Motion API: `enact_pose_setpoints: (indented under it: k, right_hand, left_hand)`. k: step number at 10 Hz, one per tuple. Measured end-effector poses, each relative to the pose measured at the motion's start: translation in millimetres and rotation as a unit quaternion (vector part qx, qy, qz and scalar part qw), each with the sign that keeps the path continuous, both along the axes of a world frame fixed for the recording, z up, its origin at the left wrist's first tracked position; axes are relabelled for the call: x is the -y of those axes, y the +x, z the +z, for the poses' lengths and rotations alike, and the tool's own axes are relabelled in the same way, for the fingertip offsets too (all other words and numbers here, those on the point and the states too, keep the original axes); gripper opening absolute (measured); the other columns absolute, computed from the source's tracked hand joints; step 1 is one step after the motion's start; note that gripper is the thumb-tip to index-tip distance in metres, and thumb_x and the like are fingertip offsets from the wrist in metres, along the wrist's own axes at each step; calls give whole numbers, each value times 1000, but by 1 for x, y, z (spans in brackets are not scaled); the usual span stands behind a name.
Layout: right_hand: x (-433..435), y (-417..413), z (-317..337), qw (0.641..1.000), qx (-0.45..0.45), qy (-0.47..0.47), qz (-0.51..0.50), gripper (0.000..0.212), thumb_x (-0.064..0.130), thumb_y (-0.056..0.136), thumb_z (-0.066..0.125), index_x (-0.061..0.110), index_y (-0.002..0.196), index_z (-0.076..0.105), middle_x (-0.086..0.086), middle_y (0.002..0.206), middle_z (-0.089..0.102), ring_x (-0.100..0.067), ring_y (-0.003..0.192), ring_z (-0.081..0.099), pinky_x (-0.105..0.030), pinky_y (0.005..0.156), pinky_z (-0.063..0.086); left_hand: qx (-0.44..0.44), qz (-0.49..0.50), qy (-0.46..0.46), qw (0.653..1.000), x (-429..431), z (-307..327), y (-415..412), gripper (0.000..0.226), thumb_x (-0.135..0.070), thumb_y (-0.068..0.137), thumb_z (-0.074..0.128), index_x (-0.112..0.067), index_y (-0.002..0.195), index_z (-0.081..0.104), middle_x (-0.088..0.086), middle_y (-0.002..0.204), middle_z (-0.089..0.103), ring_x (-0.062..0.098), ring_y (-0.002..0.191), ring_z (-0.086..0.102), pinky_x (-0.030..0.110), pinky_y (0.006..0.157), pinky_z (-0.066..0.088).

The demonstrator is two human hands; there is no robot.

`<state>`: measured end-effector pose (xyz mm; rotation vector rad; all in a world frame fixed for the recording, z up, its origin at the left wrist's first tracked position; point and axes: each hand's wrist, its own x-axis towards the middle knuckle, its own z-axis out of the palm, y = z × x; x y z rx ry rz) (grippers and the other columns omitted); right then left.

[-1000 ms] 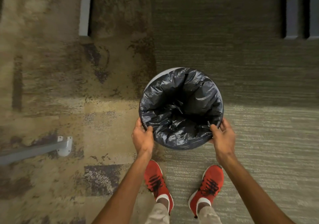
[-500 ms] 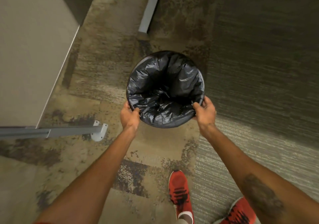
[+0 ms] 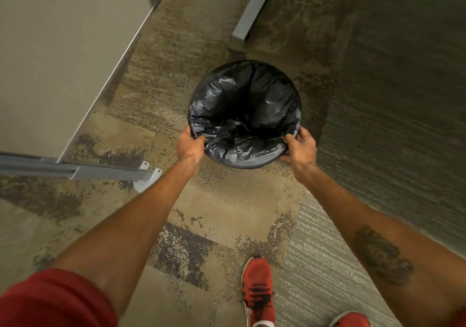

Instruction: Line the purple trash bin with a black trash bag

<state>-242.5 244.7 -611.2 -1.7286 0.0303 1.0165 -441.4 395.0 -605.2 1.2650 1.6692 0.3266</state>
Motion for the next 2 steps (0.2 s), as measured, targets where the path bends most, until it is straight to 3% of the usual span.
enact_pose_setpoints:
  k: [1,2]
  right_hand:
    - [1,6,10,999,-33,-5,18,39,3,100,51,15,137,52,-6,126,70,-21,103,72,-37,76,65]
    - [8,-4,28,998,6,-28,54,48,14,102,54,17,147,40,-5,139,62,-20,114,65,-40,100,53]
  left_hand:
    - [13,0,-37,999,-4,9,2,38,2,93,59,-14,128,60,2,117,71,22,105,69,42,97,56]
    - [-24,-14,-10,1000,5,20,0,46,-11,96,61,-16,140,50,2,134,62,28,123,61,46,105,51]
